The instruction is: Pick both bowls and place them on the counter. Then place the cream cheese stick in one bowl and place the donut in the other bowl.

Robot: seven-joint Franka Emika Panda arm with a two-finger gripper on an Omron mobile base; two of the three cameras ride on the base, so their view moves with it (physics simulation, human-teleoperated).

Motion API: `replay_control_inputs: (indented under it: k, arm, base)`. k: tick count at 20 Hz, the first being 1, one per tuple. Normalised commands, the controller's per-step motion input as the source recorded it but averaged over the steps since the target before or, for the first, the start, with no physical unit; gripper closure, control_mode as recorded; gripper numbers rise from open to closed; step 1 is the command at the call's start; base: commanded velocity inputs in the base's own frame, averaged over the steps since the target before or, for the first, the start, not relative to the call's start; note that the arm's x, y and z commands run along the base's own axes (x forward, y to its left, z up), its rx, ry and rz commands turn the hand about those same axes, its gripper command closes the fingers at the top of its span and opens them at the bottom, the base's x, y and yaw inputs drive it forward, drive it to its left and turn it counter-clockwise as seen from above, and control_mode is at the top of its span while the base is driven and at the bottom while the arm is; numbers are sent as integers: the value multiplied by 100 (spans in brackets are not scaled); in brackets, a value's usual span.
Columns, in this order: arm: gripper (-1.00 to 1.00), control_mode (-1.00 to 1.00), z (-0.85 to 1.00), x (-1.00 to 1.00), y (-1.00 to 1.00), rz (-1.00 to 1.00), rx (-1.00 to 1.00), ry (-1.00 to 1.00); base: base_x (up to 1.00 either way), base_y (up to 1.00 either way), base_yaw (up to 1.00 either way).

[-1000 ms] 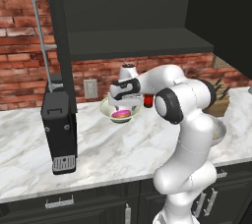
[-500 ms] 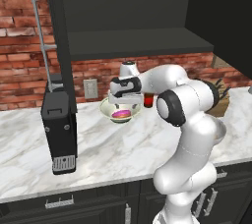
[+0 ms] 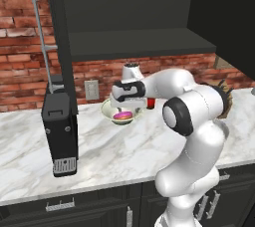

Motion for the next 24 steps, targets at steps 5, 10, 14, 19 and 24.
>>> replay_control_inputs:
  k: [5, 10, 14, 19, 24]
  arm:
    - [-100, -100, 3, -31, 0, -5, 0, -1]
    - [-100, -100, 1, -32, 0, -5, 0, -2]
    - [-100, -100, 0, -30, 0, -5, 0, -2]
    - [-100, -100, 0, -32, 0, -4, 0, -2]
    - [-100, -100, 0, -33, 0, -4, 0, -1]
  base:
    - [0, 0, 0]
    - [0, 0, 0]
    - [0, 0, 0]
    - [0, 0, 0]
    - [0, 0, 0]
